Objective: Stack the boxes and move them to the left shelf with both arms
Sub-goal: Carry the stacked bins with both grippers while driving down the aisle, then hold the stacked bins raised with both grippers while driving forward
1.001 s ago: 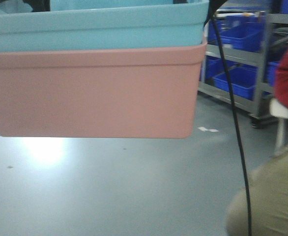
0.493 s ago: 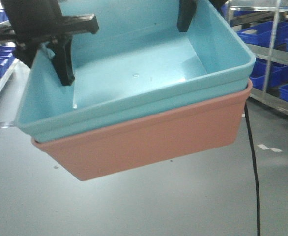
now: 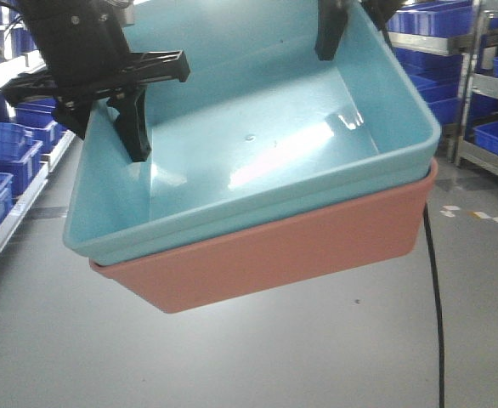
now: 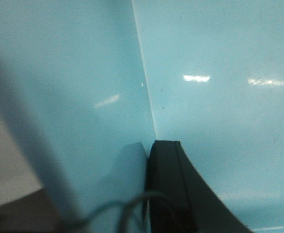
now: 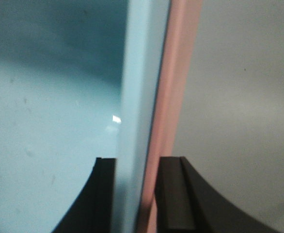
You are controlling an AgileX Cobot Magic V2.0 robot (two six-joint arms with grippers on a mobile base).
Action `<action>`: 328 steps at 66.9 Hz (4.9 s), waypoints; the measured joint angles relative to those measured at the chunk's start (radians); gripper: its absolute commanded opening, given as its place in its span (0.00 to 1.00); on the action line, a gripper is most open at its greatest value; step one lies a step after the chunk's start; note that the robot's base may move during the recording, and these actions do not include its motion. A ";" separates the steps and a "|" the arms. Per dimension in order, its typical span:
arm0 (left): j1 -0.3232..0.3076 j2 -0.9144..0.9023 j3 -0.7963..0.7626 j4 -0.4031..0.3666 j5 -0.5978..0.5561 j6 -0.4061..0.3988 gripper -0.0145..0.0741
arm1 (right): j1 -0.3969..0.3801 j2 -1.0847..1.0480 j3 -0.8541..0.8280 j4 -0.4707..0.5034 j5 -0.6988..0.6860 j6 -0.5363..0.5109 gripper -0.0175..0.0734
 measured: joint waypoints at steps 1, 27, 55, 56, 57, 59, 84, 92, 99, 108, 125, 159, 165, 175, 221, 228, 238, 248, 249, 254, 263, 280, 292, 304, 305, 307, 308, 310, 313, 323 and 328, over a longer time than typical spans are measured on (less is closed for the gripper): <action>0.000 0.000 -0.005 0.005 0.000 0.000 0.16 | 0.000 0.000 0.000 0.000 0.000 0.000 0.25; 0.000 -0.076 -0.023 0.079 0.032 0.017 0.16 | 0.000 0.000 0.000 0.015 -0.002 0.000 0.25; 0.000 -0.098 -0.023 0.090 0.037 0.021 0.16 | 0.000 -0.002 0.000 0.024 -0.002 0.000 0.25; 0.000 -0.098 -0.023 0.090 0.037 0.021 0.16 | 0.000 -0.002 0.000 0.024 -0.002 0.000 0.25; 0.000 -0.098 -0.023 0.090 0.037 0.021 0.16 | 0.000 -0.002 0.000 0.024 -0.002 0.000 0.25; 0.000 -0.098 -0.025 0.090 0.037 0.021 0.16 | 0.000 -0.002 0.000 0.024 -0.002 0.000 0.25; 0.000 -0.098 -0.096 0.121 0.062 0.024 0.16 | 0.000 -0.004 0.000 0.020 -0.012 0.000 0.25; 0.000 -0.098 -0.101 0.124 0.072 0.024 0.16 | 0.000 -0.008 0.000 0.020 -0.016 0.000 0.25; 0.000 -0.098 -0.102 0.124 0.086 0.024 0.16 | 0.000 -0.008 0.000 0.022 -0.016 0.000 0.25; 0.000 -0.100 -0.102 0.124 0.089 0.024 0.16 | 0.000 -0.008 0.000 0.022 -0.008 0.000 0.25; 0.000 -0.100 -0.105 0.118 0.099 0.026 0.16 | 0.000 -0.008 0.000 0.024 0.044 0.001 0.25; 0.000 -0.100 -0.105 0.075 0.080 0.026 0.16 | 0.012 -0.008 -0.002 -0.105 -0.008 0.075 0.25; 0.000 -0.100 -0.105 0.075 0.072 0.026 0.16 | 0.014 -0.008 -0.002 -0.111 -0.016 0.075 0.25; 0.000 -0.100 -0.105 0.073 0.042 0.026 0.16 | 0.014 -0.009 -0.002 -0.124 -0.017 0.078 0.25; -0.003 -0.098 -0.105 0.049 0.018 0.026 0.16 | -0.050 -0.018 0.037 -0.025 -0.047 0.053 0.25; -0.003 -0.095 -0.105 0.048 0.012 0.026 0.16 | -0.048 -0.018 0.037 -0.031 -0.049 0.048 0.25; -0.003 -0.092 -0.105 0.043 0.012 0.026 0.16 | -0.048 -0.018 0.037 -0.036 -0.049 0.046 0.25; -0.003 -0.090 -0.105 0.042 0.012 0.026 0.16 | -0.044 -0.018 0.037 -0.040 -0.049 0.046 0.25; -0.003 -0.090 -0.105 0.042 0.012 0.026 0.16 | -0.044 -0.018 0.037 -0.040 -0.049 0.046 0.25; -0.003 -0.089 -0.105 0.040 0.012 0.026 0.16 | -0.044 -0.018 0.037 -0.041 -0.049 0.046 0.25; -0.003 -0.086 -0.105 0.038 0.012 0.026 0.16 | -0.044 -0.018 0.037 -0.041 -0.051 0.045 0.25; -0.003 -0.084 -0.105 0.036 0.012 0.026 0.16 | -0.044 -0.018 0.037 -0.046 -0.057 0.045 0.25; -0.003 -0.082 -0.105 0.036 0.007 0.026 0.16 | -0.044 -0.018 0.037 -0.048 -0.068 0.045 0.25; -0.003 -0.078 -0.105 0.037 -0.004 0.026 0.16 | -0.044 -0.018 0.037 -0.054 -0.094 0.043 0.25; -0.003 -0.078 -0.105 0.037 -0.004 0.026 0.16 | -0.044 -0.018 0.037 -0.054 -0.094 0.043 0.25; -0.003 -0.078 -0.105 0.037 -0.004 0.026 0.16 | -0.044 -0.018 0.037 -0.054 -0.096 0.043 0.25; -0.003 -0.076 -0.105 0.037 -0.004 0.026 0.16 | -0.044 -0.018 0.037 -0.054 -0.096 0.043 0.25; -0.003 -0.076 -0.105 0.037 -0.004 0.026 0.16 | -0.044 -0.018 0.037 -0.054 -0.096 0.043 0.25; -0.003 -0.076 -0.105 0.037 -0.004 0.026 0.16 | -0.044 -0.018 0.037 -0.054 -0.099 0.043 0.25; -0.003 -0.076 -0.105 0.037 -0.004 0.026 0.16 | -0.044 -0.018 0.037 -0.055 -0.099 0.043 0.25; -0.003 -0.076 -0.105 0.037 -0.004 0.026 0.16 | -0.044 -0.018 0.037 -0.055 -0.099 0.043 0.25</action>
